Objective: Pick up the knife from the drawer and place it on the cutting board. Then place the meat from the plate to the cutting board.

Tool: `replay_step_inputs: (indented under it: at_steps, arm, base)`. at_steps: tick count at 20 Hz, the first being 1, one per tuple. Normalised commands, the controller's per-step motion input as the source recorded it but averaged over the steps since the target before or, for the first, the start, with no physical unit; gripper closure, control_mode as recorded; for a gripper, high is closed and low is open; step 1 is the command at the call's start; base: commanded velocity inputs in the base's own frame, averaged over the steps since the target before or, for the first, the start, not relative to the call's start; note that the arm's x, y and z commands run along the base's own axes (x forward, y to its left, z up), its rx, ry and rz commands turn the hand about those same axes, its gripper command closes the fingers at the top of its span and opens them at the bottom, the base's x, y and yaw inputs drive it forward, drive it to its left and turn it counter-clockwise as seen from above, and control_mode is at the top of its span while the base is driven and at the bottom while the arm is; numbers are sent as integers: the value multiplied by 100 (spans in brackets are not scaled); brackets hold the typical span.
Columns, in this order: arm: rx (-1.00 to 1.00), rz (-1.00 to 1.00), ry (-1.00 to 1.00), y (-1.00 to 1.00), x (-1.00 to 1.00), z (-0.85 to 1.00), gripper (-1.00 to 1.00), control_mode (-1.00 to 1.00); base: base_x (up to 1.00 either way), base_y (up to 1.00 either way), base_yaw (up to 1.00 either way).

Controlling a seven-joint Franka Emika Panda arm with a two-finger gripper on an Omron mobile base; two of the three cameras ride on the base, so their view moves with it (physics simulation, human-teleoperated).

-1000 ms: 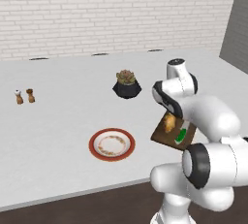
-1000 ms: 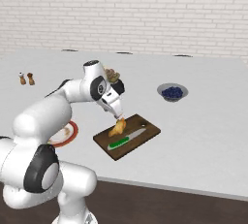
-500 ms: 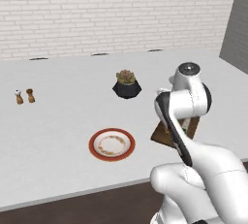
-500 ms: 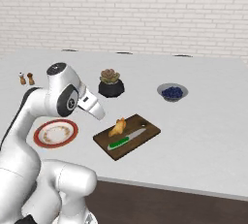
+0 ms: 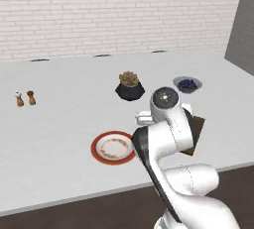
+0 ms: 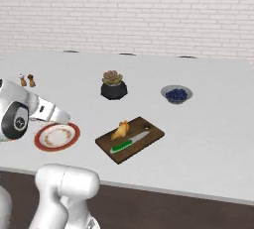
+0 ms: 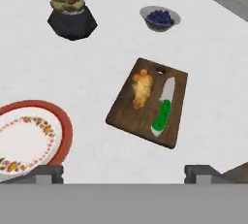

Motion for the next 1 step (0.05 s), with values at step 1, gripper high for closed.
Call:
replay_step_inputs:
  at_steps: [1]
  arm:
    - [-44,0,36,100,0,33,-100,-100]
  base:
    - [0,0,0]
